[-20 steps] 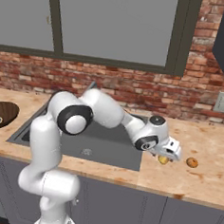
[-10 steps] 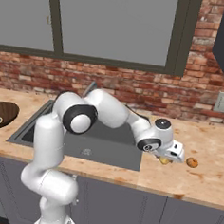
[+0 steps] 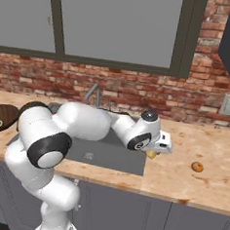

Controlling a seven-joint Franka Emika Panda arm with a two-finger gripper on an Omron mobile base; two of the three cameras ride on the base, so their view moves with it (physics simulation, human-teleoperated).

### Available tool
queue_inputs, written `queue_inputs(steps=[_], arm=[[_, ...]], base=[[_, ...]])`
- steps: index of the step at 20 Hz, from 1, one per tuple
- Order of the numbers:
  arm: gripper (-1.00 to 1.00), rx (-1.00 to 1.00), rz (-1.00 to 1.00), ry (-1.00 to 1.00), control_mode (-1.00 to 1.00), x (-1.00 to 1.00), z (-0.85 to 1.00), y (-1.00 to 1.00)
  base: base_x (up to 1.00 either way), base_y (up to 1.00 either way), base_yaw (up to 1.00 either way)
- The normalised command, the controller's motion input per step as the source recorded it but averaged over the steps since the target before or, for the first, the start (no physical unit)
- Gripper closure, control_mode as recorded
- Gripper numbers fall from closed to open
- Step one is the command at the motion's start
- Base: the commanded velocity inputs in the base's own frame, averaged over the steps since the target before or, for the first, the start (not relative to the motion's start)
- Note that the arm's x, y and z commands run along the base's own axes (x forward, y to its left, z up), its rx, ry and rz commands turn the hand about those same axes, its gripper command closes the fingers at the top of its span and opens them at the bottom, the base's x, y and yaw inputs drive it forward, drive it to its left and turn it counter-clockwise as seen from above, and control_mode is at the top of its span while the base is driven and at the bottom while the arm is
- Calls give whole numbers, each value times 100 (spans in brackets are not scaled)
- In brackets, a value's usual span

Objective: There is a mixed pile of frozen fruits and vegetables on the counter. Locate all the frozen vegetables and place the items in a bowl on the counter. Take all the frozen fruits and defrost them in a running sink.

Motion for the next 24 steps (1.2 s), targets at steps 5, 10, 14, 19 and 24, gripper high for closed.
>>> queue_inputs(steps=[5,10,14,19,24], arm=[[100,-5,21,12,-100,9,64,100],[100,0,21,15,-100,0,18,100],[100,1,19,9,-100,36,-21,93],[100,4,25,3,-100,47,-61,27],[100,2,22,0,-100,51,-79,0]], base=[[0,0,0],[0,0,0],[0,0,0],[0,0,0],[0,0,0]])
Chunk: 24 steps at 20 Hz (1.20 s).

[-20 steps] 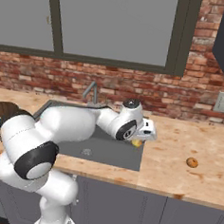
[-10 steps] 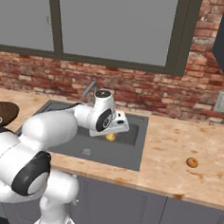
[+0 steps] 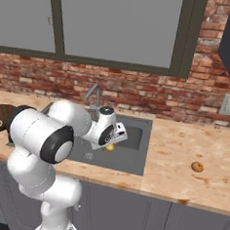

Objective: There is a mixed pile of frozen fruits and vegetables on the counter. Locate all the frozen vegetables and place the items in a bowl on the counter. Take all the frozen fruits and defrost them in a running sink.

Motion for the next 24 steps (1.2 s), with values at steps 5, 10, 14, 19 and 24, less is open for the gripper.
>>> queue_inputs(steps=[5,10,14,19,24], arm=[[100,0,14,0,-100,41,-69,6],[100,0,4,0,-100,36,-54,0],[100,0,0,2,-100,38,-42,0],[100,1,-2,6,-100,41,-25,0],[100,3,-2,5,-100,48,-18,0]], base=[[0,0,0],[0,0,0],[0,0,0],[0,0,0],[0,0,0]])
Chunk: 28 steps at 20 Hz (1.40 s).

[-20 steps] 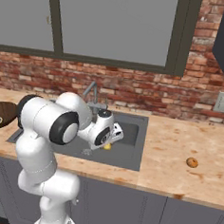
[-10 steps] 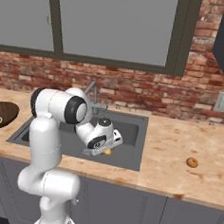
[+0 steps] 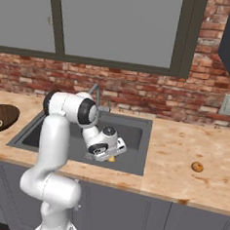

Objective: There is a mixed pile of frozen fruits and vegetables on the counter. Locate all the frozen vegetables and place the items in a bowl on the counter. Take all the frozen fruits and defrost them in a running sink.

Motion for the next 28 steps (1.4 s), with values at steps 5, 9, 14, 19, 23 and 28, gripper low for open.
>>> queue_inputs(steps=[5,9,14,19,23,28], arm=[[100,1,-2,3,-100,62,-9,0],[-100,0,-2,3,-100,64,-12,0],[-100,1,-2,2,-100,47,3,0],[-100,3,-2,3,-100,20,72,0],[-100,1,-3,6,-100,1,99,0],[-100,1,-9,8,-100,-1,100,0]], base=[[0,0,0],[0,0,0],[0,0,0],[0,0,0],[0,0,0],[0,0,0]])
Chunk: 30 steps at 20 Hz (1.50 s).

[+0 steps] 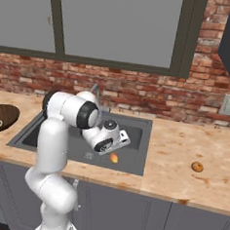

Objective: There is a mixed pile of frozen fruits and vegetables on the counter. Locate all the frozen vegetables and place the items in a bowl on the counter. Take all the frozen fruits and defrost them in a running sink.

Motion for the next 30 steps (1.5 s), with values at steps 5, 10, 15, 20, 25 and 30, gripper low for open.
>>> queue_inputs(steps=[5,10,15,20,25,30], arm=[[-100,9,-9,11,-100,0,100,0],[-100,9,-9,10,-100,0,100,0],[-100,1,-18,7,-100,-20,100,5],[-100,0,-34,2,-100,-62,100,0],[-100,4,-41,9,-100,-77,96,-15],[-100,11,-39,8,-100,-79,73,-56]], base=[[0,0,0],[0,0,0],[0,0,0],[0,0,0],[0,0,0],[0,0,0]])
